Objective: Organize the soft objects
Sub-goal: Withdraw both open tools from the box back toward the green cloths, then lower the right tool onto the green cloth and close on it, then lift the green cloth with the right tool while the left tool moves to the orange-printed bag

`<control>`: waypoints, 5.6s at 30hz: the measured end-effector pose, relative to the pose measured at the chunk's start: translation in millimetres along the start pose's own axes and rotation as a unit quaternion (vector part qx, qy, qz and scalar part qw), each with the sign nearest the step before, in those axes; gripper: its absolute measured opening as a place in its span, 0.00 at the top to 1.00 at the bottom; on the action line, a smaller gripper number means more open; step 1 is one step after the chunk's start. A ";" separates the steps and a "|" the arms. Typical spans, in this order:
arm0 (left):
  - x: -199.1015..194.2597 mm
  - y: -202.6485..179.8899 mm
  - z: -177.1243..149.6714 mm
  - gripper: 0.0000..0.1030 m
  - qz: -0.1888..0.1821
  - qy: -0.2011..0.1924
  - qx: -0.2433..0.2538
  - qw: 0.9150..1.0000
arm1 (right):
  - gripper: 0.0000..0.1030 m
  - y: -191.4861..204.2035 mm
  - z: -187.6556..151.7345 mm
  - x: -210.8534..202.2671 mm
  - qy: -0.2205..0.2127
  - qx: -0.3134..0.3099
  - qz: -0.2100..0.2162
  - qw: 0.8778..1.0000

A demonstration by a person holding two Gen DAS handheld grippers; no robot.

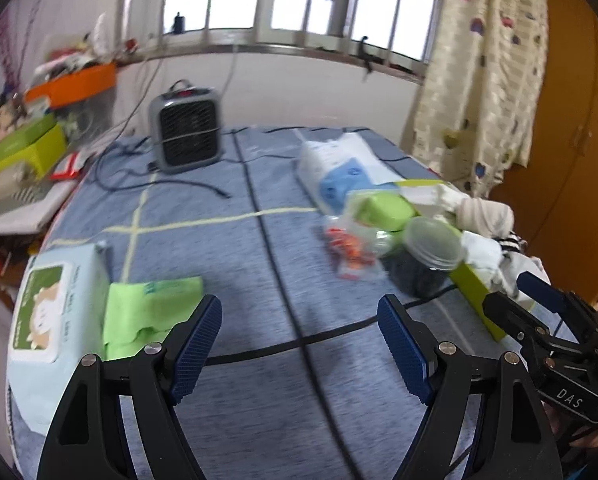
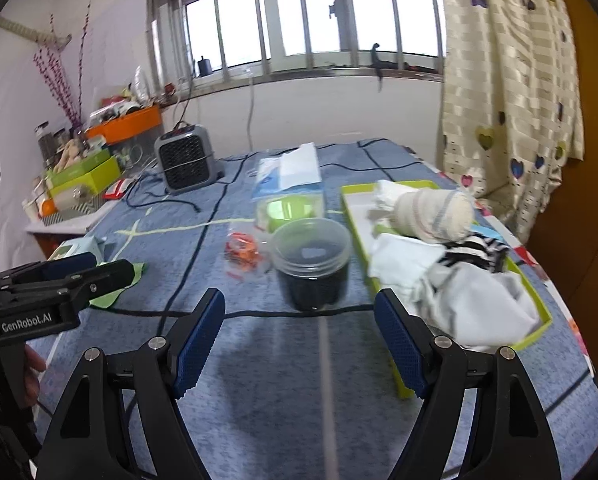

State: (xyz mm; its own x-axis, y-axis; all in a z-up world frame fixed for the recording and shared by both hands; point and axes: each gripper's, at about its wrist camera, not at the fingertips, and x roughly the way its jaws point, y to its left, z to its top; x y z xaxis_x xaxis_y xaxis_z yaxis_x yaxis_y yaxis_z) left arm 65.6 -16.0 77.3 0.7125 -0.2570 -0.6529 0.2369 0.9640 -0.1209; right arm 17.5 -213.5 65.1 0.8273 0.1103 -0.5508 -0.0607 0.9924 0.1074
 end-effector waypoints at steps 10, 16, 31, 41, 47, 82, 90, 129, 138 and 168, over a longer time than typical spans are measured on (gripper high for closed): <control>11.7 42.0 -12.0 0.22 0.060 0.022 -0.020 0.998 | 0.25 30.2 6.7 19.7 0.008 -0.032 0.032 0.999; 14.5 52.7 -18.8 0.22 0.107 0.025 -0.013 0.994 | 0.25 42.8 2.4 31.1 0.022 -0.048 0.057 0.997; 56.1 51.4 -11.5 0.22 0.166 0.056 0.021 0.984 | 0.25 46.2 0.6 41.7 0.039 -0.057 0.089 0.994; 79.7 49.6 -5.3 0.22 0.202 0.071 0.052 0.975 | 0.25 47.4 5.8 42.8 0.035 -0.060 0.084 0.994; 84.3 48.3 -1.9 0.22 0.202 0.071 0.054 0.975 | 0.25 48.1 7.0 42.3 0.033 -0.060 0.079 0.995; 11.4 66.6 -11.6 0.78 0.009 0.016 -0.040 0.999 | 0.25 78.2 20.0 61.3 0.061 -0.094 0.109 0.988; -23.2 94.8 -14.3 0.59 0.024 -0.005 -0.052 0.998 | 0.25 132.9 24.1 106.2 0.121 -0.156 0.207 0.958; -34.9 134.0 -5.3 0.58 0.014 -0.028 -0.087 0.996 | 0.64 210.8 16.3 168.5 0.152 -0.269 0.233 0.922; -36.4 132.4 -5.8 0.58 0.017 -0.026 -0.086 0.996 | 0.91 203.3 18.1 163.0 0.151 -0.236 0.227 0.933; 23.4 39.4 18.6 0.47 -0.068 0.020 -0.038 0.997 | 0.91 49.5 4.6 44.3 0.086 -0.103 0.125 0.983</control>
State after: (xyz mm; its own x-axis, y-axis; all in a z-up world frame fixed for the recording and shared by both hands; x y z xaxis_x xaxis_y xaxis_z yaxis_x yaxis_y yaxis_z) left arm 103.9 14.7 71.2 0.6499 -0.3837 -0.6561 0.2775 0.9234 -0.2652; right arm 53.7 -159.8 49.8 0.6665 0.3419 -0.6624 -0.3762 0.9214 0.0971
